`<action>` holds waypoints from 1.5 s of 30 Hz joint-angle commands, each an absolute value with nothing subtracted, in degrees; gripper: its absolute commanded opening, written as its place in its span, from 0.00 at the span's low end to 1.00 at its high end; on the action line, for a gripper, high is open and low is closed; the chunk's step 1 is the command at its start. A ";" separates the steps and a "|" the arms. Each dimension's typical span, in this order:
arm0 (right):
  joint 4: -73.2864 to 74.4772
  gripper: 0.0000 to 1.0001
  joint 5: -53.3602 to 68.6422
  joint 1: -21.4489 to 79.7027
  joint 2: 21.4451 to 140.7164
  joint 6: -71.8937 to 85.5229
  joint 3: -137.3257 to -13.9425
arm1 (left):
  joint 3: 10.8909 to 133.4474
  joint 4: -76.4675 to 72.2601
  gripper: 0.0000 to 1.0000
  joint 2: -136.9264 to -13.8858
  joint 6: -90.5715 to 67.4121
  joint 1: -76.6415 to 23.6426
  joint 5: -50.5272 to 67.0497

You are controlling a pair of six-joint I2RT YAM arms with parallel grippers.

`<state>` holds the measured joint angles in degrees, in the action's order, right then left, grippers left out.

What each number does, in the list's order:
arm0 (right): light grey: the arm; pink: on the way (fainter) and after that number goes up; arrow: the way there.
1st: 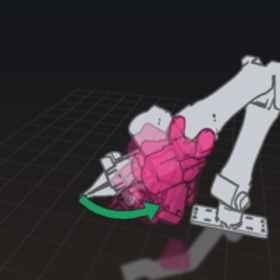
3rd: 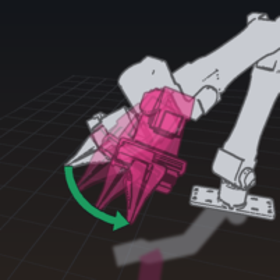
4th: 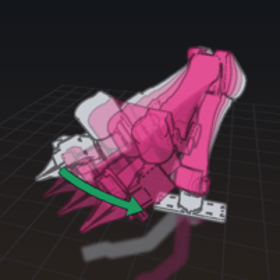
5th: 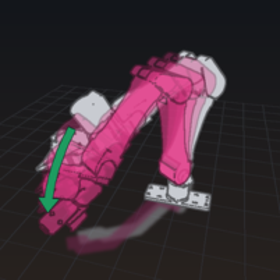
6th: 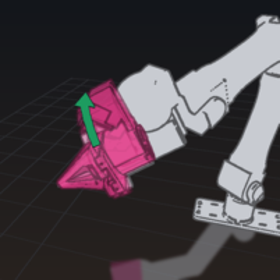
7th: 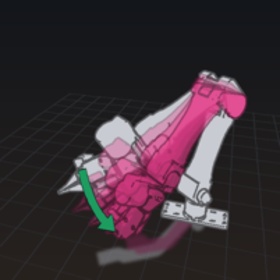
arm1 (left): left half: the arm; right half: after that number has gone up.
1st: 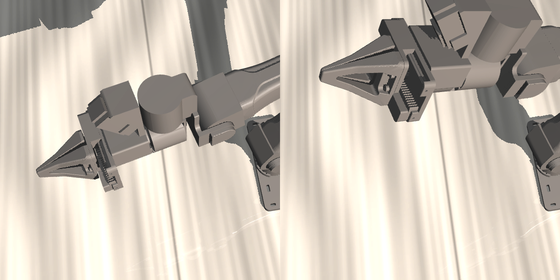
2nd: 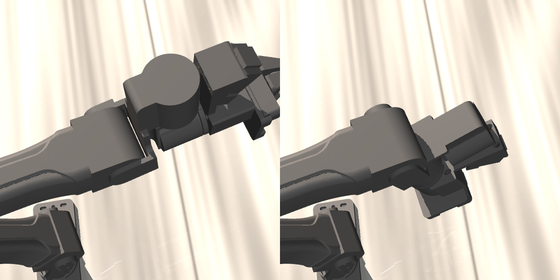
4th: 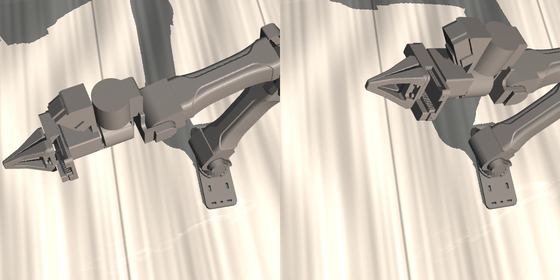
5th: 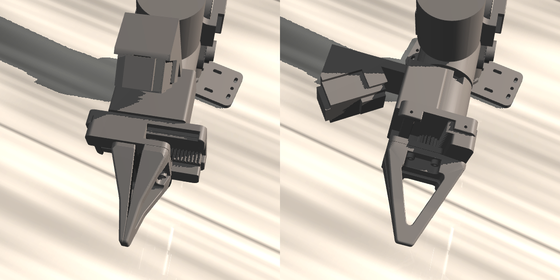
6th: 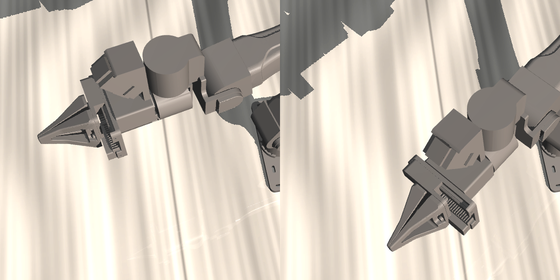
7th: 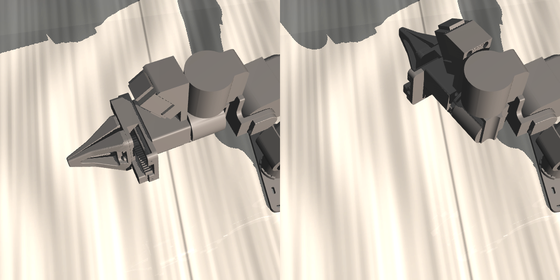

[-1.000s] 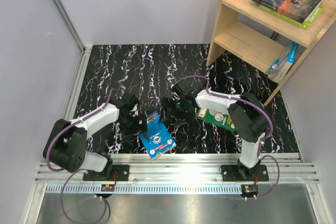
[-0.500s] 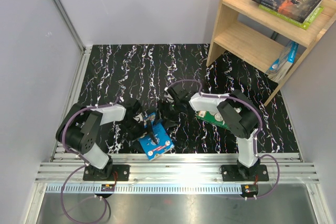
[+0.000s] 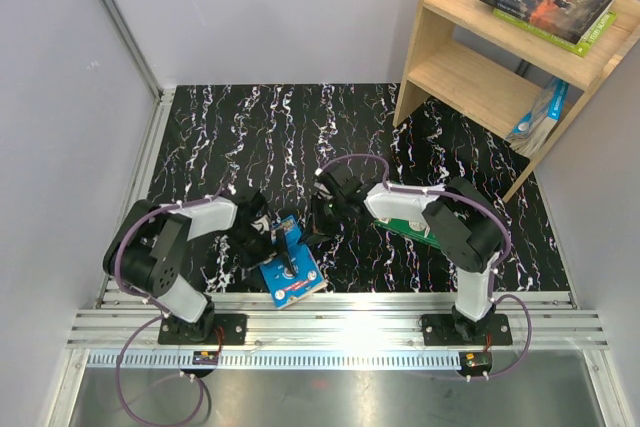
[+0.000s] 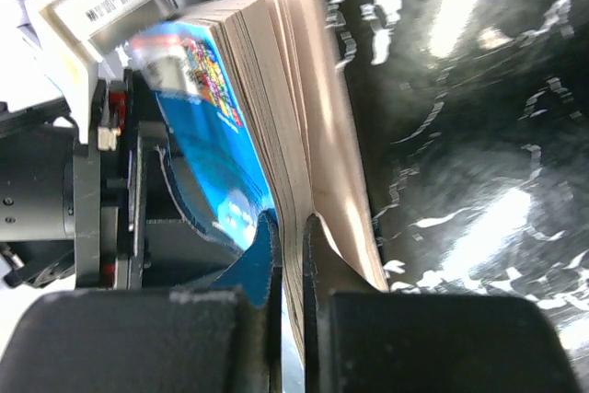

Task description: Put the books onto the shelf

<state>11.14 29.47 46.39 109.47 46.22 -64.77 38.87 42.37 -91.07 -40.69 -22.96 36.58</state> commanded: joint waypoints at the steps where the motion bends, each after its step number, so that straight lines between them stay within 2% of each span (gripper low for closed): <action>1: 9.13 0.00 33.49 49.13 103.81 49.57 -66.00 | 43.32 36.64 0.79 -86.67 -38.06 -20.75 30.76; 8: 13.62 0.00 29.44 46.94 97.21 50.88 -70.40 | 45.96 40.43 0.80 -72.36 -39.55 -13.01 38.58; 16: 10.20 0.00 29.62 42.63 90.62 56.07 -70.49 | 44.74 38.07 0.80 -65.40 -39.63 -8.18 45.78; 20: 7.57 0.00 26.30 41.75 87.29 58.44 -67.16 | 42.55 28.87 0.80 -63.11 -45.25 -6.24 55.00; 24: -3.67 0.00 23.38 40.70 83.85 64.76 -58.74 | 40.35 23.47 0.80 -61.79 -50.18 -6.15 60.64; 27: -9.92 0.00 23.64 39.47 82.44 68.55 -56.08 | 39.99 23.29 0.80 -61.52 -50.10 -6.15 60.73; 36: -14.31 0.00 23.99 36.30 78.75 72.15 -52.22 | 42.45 29.26 0.80 -63.02 -45.00 -6.15 57.57; 45: -20.65 0.00 24.96 34.63 79.01 76.55 -49.75 | 41.40 28.39 0.80 -63.19 -45.00 -6.15 57.48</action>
